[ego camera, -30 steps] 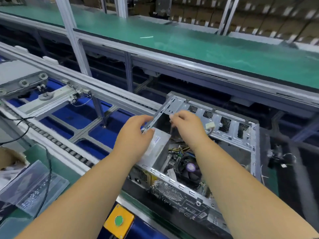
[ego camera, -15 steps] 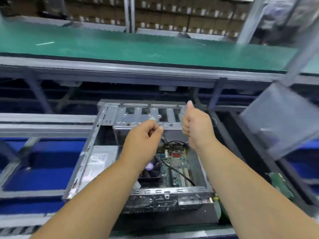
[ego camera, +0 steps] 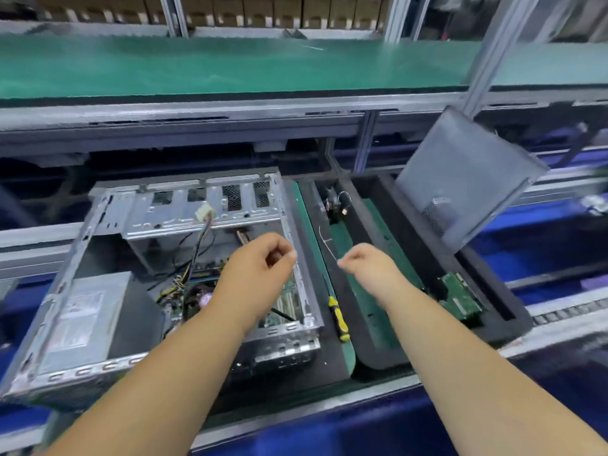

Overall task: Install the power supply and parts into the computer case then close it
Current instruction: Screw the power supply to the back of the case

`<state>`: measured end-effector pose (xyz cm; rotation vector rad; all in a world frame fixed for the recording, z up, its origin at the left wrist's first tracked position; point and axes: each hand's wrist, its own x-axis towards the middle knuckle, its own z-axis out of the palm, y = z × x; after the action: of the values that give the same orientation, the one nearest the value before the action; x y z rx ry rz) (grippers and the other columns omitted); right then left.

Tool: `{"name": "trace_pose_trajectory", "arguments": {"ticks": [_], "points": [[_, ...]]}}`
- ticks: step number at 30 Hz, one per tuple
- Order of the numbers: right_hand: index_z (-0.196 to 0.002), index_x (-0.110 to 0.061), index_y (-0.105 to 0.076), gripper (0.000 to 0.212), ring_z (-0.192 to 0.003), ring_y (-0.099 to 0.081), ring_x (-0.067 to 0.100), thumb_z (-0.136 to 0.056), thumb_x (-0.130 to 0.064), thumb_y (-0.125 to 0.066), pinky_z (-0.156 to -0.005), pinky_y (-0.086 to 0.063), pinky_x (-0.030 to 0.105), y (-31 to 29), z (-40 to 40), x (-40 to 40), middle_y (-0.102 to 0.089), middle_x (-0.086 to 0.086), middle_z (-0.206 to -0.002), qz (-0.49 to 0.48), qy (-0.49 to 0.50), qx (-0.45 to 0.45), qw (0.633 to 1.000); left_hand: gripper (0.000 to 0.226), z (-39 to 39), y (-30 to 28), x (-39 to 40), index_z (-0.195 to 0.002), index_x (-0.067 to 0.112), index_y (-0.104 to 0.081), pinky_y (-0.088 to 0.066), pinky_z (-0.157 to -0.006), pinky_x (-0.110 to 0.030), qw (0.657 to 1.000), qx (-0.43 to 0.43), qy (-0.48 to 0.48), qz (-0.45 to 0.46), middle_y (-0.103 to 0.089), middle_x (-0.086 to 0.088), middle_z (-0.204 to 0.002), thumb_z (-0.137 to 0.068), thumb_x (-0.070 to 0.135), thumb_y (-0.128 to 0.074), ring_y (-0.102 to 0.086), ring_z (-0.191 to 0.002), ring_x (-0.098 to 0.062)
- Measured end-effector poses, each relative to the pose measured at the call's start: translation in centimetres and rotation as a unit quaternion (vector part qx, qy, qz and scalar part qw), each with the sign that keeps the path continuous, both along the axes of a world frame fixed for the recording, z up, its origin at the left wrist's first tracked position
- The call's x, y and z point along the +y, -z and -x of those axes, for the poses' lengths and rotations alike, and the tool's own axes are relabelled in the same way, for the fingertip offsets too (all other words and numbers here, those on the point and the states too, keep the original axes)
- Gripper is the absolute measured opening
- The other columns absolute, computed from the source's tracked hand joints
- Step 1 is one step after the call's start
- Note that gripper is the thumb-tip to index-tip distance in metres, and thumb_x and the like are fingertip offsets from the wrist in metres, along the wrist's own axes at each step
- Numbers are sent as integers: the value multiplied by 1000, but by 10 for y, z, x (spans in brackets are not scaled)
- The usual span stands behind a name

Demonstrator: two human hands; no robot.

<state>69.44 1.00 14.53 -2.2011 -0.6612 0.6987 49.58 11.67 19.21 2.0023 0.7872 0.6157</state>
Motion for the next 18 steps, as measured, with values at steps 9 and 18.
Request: {"name": "trace_pose_trajectory", "arguments": {"ticks": [9, 18], "points": [[-103, -16, -46, 53, -86, -59, 25, -74, -44, -80, -68, -47, 35, 69, 23, -14, -59, 2, -93, 206, -125, -84, 967, 17, 0, 6, -42, -103, 35, -60, -39, -91, -22, 976, 97, 15, -195, -54, 21, -101, -89, 25, -62, -50, -101, 1], [-82, -25, -52, 19, -69, -58, 16, -79, -38, -67, -52, -37, 29, 61, -19, -43, -60, -8, -74, 53, -24, -87, 995, 20, -32, -7, -94, -108, 22, -65, -37, -98, -35, 943, 117, 76, -303, -58, 6, -109, -89, 22, -64, -51, -107, -19]]}}
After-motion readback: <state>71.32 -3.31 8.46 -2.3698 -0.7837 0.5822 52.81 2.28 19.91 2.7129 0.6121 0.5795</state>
